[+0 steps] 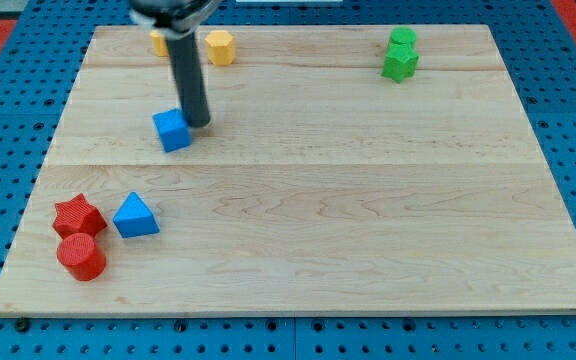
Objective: Slide the blue cube closer to blue triangle
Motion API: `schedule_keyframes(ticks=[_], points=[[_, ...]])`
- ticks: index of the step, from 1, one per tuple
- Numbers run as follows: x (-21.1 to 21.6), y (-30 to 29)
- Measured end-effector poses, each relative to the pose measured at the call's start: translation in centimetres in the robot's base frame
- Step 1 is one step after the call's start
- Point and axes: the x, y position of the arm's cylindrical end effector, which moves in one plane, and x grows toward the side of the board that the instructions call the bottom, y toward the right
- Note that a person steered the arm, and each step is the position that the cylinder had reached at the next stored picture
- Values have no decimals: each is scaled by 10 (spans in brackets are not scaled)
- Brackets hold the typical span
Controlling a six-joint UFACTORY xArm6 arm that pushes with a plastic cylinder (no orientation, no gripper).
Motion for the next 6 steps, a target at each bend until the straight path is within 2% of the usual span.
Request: schedule_keyframes(ticks=[1,2,3,4,5,6], points=[[46,-15],[-4,27],[-58,15],[-15,-41],[59,-48],[44,5]])
